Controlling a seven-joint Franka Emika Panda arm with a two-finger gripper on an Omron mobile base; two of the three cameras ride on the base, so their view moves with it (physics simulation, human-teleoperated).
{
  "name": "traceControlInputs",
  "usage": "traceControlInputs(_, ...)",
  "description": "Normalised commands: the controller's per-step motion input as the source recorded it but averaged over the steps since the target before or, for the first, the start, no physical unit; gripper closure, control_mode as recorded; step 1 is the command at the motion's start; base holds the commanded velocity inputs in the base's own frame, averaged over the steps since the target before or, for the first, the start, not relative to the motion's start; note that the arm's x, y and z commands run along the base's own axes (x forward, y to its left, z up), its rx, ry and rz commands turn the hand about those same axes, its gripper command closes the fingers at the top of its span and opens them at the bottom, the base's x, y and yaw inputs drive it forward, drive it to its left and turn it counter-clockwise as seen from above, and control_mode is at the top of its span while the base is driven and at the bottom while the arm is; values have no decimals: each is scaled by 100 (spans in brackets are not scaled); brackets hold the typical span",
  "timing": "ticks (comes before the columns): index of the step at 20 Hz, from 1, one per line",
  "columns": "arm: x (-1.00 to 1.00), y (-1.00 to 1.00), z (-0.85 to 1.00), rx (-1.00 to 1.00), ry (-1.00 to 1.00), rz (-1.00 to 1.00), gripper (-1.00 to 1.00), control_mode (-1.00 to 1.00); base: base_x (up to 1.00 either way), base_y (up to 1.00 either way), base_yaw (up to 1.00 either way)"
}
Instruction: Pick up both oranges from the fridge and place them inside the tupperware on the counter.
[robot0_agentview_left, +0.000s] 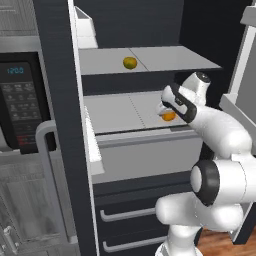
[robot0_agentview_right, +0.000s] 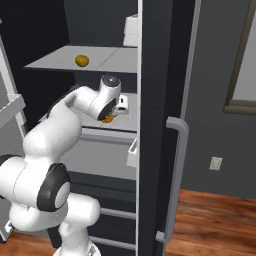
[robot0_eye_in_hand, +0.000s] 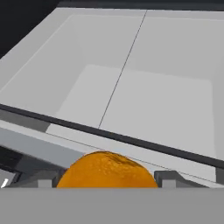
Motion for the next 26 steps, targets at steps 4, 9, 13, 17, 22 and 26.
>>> traceControlInputs(4,-94,25,15,-6,2,13,100,-100,0,0,0)
traceControlInputs(9,-99,8,31,-3,6,3,100,-100,0,0,0)
traceControlInputs(13,-93,1,40,-4,0,0,100,-100,0,0,0)
traceControlInputs(17,-93,0,37,-3,0,0,100,-100,0,0,0)
traceControlInputs(22,-55,0,29,-1,0,0,100,100,-11,0,0)
traceControlInputs(26,0,0,0,0,0,0,100,100,-55,0,0)
